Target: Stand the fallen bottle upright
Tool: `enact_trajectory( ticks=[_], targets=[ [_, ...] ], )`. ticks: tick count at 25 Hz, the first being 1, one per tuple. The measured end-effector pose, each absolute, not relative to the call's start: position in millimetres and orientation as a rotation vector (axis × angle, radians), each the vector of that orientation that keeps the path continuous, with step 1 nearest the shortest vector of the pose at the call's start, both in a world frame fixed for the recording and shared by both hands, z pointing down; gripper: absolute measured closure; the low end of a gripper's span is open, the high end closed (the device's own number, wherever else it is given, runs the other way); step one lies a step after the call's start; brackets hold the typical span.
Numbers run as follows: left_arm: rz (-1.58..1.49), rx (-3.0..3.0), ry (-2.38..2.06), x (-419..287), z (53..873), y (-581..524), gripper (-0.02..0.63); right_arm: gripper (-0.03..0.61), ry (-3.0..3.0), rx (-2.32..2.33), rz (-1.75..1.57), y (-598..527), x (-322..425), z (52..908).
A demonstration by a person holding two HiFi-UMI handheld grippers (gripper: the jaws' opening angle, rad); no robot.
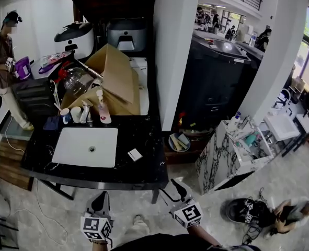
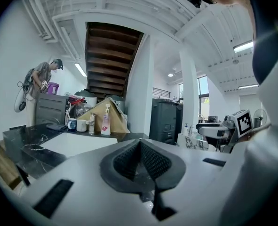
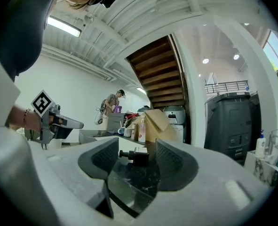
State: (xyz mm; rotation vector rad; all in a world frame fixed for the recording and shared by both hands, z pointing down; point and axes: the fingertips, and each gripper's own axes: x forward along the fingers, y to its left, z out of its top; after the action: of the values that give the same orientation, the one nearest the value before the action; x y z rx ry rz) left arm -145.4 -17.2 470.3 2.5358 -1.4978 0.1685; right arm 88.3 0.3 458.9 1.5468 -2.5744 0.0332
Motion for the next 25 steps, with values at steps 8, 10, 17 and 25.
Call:
enact_trajectory(
  ticks=[8, 10, 17, 25],
  targets=[
    [0.115, 2.522, -1.525, -172.6, 459.8, -117.7, 0.612, 0.339, -2.639, 1.613, -0.047, -94.3, 83.7, 444.8],
    [0.104, 2.531, -1.517, -168.6, 459.6, -132.9, 0.612, 0.339, -2.624, 1.594, -0.04, -110.2, 84.3, 443.8],
    [0.128, 2.5, -1.509, -164.7, 477.5, -153.9, 0.612, 0.339, -2.657, 1.373, -0.11, -154.7, 76.9, 446.3],
    [0.035, 2.355, -1.727, -197.8, 467.5, -178.0, 0.612, 0.339, -2.652, 0.842, -0.2, -208.3, 44.6, 455.5]
  ],
)
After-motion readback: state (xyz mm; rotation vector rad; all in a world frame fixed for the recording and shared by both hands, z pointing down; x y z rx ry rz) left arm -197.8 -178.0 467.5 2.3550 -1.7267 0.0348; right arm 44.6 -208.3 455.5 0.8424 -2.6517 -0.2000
